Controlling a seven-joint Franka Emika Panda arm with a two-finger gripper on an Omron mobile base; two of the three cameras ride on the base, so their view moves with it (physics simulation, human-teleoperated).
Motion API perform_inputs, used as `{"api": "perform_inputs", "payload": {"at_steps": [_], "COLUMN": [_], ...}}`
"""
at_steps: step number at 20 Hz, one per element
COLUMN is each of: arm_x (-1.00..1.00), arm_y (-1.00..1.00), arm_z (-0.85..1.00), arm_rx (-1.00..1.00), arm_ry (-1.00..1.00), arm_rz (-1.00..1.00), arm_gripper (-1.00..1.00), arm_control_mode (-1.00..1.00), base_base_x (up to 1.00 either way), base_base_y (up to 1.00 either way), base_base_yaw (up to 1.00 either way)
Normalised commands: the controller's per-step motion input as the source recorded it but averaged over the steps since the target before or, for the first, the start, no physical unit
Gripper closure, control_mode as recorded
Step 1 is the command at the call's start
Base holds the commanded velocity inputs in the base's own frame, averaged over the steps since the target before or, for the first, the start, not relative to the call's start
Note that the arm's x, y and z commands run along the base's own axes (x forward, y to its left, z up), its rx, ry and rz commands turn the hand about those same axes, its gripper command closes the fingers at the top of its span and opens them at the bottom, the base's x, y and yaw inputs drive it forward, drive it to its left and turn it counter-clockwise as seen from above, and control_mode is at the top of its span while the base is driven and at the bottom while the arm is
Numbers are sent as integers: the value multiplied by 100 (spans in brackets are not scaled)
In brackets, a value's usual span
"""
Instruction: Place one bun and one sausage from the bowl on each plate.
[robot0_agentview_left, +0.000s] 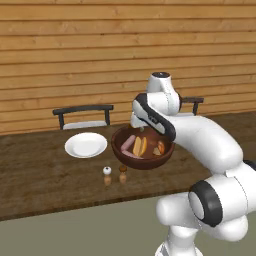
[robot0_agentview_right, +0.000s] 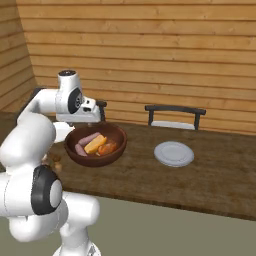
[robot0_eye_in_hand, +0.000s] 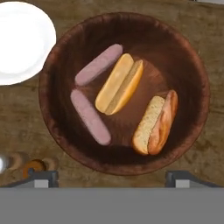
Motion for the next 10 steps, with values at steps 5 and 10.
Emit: {"api": "perform_inputs", "payload": {"at_steps": [5, 10], "arm_x": [42, 18], "arm_y": [-11, -51], "arm_z": [-19, -80], "arm_rx": [-25, 2], "arm_ry": [43, -3], "arm_rz": [0, 0], "arm_gripper": [-100, -100], "arm_control_mode": [-100, -100], "base_base_x": [0, 0], "base_base_y": [0, 0], "base_base_yaw": [0, 0]}}
